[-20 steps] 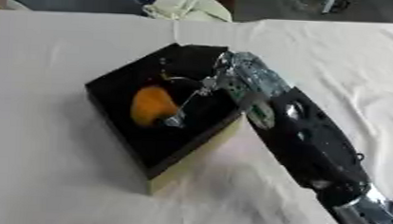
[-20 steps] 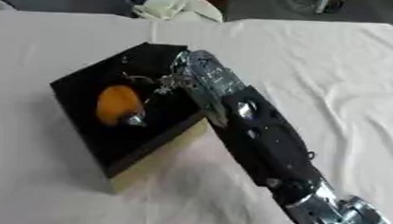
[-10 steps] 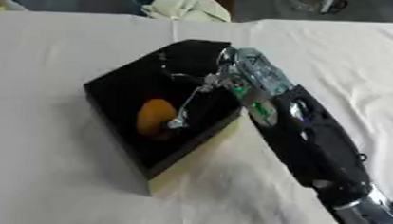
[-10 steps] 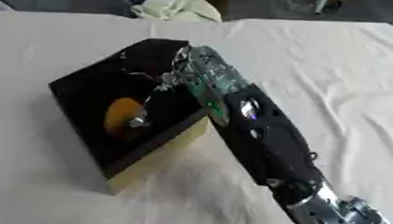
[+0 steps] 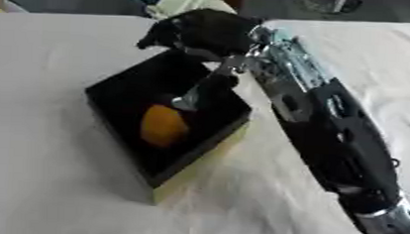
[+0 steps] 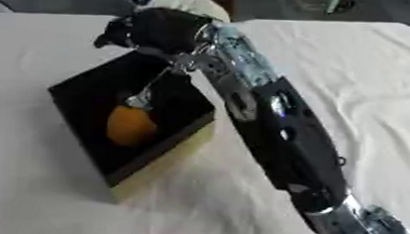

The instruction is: Pick up objects on the table and place them in the box.

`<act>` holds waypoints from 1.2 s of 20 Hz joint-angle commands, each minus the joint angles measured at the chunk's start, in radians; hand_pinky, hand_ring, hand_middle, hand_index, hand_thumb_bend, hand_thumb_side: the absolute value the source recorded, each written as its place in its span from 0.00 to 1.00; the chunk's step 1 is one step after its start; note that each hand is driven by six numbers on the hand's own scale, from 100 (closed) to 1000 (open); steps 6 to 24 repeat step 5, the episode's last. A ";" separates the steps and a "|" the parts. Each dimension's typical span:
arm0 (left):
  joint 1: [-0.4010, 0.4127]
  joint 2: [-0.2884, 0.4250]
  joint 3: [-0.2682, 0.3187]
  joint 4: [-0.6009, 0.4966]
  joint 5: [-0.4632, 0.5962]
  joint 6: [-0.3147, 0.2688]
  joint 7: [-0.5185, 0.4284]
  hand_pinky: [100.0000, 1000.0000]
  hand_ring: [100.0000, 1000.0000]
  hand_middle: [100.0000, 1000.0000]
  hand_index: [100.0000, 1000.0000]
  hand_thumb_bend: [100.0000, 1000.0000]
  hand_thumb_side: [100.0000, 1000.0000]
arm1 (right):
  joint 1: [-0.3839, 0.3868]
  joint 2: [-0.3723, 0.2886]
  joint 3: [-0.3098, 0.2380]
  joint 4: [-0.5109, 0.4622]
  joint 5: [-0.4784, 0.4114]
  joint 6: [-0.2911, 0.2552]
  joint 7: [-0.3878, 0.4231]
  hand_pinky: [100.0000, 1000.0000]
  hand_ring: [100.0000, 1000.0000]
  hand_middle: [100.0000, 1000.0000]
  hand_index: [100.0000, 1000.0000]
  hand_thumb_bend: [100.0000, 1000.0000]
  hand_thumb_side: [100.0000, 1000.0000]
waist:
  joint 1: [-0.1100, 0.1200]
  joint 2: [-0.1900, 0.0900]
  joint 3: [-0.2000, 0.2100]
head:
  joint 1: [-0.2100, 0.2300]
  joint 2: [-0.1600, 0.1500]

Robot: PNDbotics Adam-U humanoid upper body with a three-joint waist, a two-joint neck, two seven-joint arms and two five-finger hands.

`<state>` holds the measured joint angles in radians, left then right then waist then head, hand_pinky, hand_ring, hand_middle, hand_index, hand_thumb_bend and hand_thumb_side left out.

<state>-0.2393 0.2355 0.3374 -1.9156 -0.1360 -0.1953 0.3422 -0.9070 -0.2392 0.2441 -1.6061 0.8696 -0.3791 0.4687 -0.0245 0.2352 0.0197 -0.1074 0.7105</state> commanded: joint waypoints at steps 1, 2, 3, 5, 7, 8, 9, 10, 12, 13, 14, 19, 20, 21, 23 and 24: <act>-0.009 0.018 0.005 -0.018 -0.002 -0.002 0.005 0.38 0.41 0.60 0.46 0.10 0.58 | 0.008 -0.077 -0.077 -0.103 -0.189 0.101 -0.071 0.67 0.67 0.73 0.87 0.00 0.66 | 0.007 -0.018 -0.003 | 0.009 -0.008; -0.009 0.019 0.006 -0.018 -0.002 -0.002 0.006 0.38 0.41 0.60 0.46 0.10 0.58 | 0.023 -0.103 -0.101 -0.126 -0.252 0.133 -0.099 0.66 0.66 0.72 0.86 0.00 0.68 | 0.009 -0.017 -0.005 | 0.012 -0.008; -0.010 0.020 0.006 -0.018 -0.003 -0.003 0.007 0.38 0.41 0.60 0.46 0.10 0.58 | 0.039 -0.130 -0.123 -0.146 -0.309 0.160 -0.125 0.66 0.64 0.71 0.85 0.00 0.69 | 0.010 -0.016 -0.007 | 0.014 -0.008; -0.010 0.023 0.009 -0.017 -0.005 -0.004 0.011 0.38 0.41 0.61 0.46 0.10 0.58 | 0.074 -0.189 -0.165 -0.179 -0.404 0.198 -0.180 0.66 0.63 0.70 0.84 0.00 0.70 | 0.012 -0.015 -0.010 | 0.021 -0.007; -0.010 0.023 0.009 -0.017 -0.005 -0.004 0.011 0.38 0.41 0.61 0.46 0.10 0.58 | 0.074 -0.189 -0.165 -0.179 -0.404 0.198 -0.180 0.66 0.63 0.70 0.84 0.00 0.70 | 0.012 -0.015 -0.010 | 0.021 -0.007; -0.010 0.023 0.009 -0.017 -0.005 -0.004 0.011 0.38 0.41 0.61 0.46 0.10 0.58 | 0.074 -0.189 -0.165 -0.179 -0.404 0.198 -0.180 0.66 0.63 0.70 0.84 0.00 0.70 | 0.012 -0.015 -0.010 | 0.021 -0.007; -0.010 0.023 0.009 -0.017 -0.005 -0.004 0.011 0.38 0.41 0.61 0.46 0.10 0.58 | 0.074 -0.189 -0.165 -0.179 -0.404 0.198 -0.180 0.66 0.63 0.70 0.84 0.00 0.70 | 0.012 -0.015 -0.010 | 0.021 -0.007; -0.010 0.023 0.009 -0.017 -0.005 -0.004 0.011 0.38 0.41 0.61 0.46 0.10 0.58 | 0.074 -0.189 -0.165 -0.179 -0.404 0.198 -0.180 0.66 0.63 0.70 0.84 0.00 0.70 | 0.012 -0.015 -0.010 | 0.021 -0.007; -0.010 0.023 0.009 -0.017 -0.005 -0.004 0.011 0.38 0.41 0.61 0.46 0.10 0.58 | 0.074 -0.189 -0.165 -0.179 -0.404 0.198 -0.180 0.66 0.63 0.70 0.84 0.00 0.70 | 0.012 -0.015 -0.010 | 0.021 -0.007; -0.010 0.023 0.009 -0.017 -0.005 -0.004 0.011 0.38 0.41 0.61 0.46 0.10 0.58 | 0.074 -0.189 -0.165 -0.179 -0.404 0.198 -0.180 0.66 0.63 0.70 0.84 0.00 0.70 | 0.012 -0.015 -0.010 | 0.021 -0.007; -0.010 0.023 0.009 -0.017 -0.005 -0.004 0.011 0.38 0.41 0.61 0.46 0.10 0.58 | 0.074 -0.189 -0.165 -0.179 -0.404 0.198 -0.180 0.66 0.63 0.70 0.84 0.00 0.70 | 0.012 -0.015 -0.010 | 0.021 -0.007; -0.010 0.023 0.009 -0.017 -0.005 -0.004 0.011 0.38 0.41 0.61 0.46 0.10 0.58 | 0.074 -0.189 -0.165 -0.179 -0.404 0.198 -0.180 0.66 0.63 0.70 0.84 0.00 0.70 | 0.012 -0.015 -0.010 | 0.021 -0.007; -0.010 0.023 0.009 -0.017 -0.005 -0.004 0.011 0.38 0.41 0.61 0.46 0.10 0.58 | 0.074 -0.189 -0.165 -0.179 -0.404 0.198 -0.180 0.66 0.63 0.70 0.84 0.00 0.70 | 0.012 -0.015 -0.010 | 0.021 -0.007; -0.010 0.023 0.009 -0.017 -0.005 -0.004 0.011 0.38 0.41 0.61 0.46 0.10 0.58 | 0.074 -0.189 -0.165 -0.179 -0.404 0.198 -0.180 0.66 0.63 0.70 0.84 0.00 0.70 | 0.012 -0.015 -0.010 | 0.021 -0.007; -0.010 0.023 0.009 -0.017 -0.005 -0.004 0.011 0.38 0.41 0.61 0.46 0.10 0.58 | 0.074 -0.189 -0.165 -0.179 -0.404 0.198 -0.180 0.66 0.63 0.70 0.84 0.00 0.70 | 0.012 -0.015 -0.010 | 0.021 -0.007; -0.010 0.023 0.009 -0.017 -0.005 -0.004 0.011 0.38 0.41 0.61 0.46 0.10 0.58 | 0.074 -0.189 -0.165 -0.179 -0.404 0.198 -0.180 0.66 0.63 0.70 0.84 0.00 0.70 | 0.012 -0.015 -0.010 | 0.021 -0.007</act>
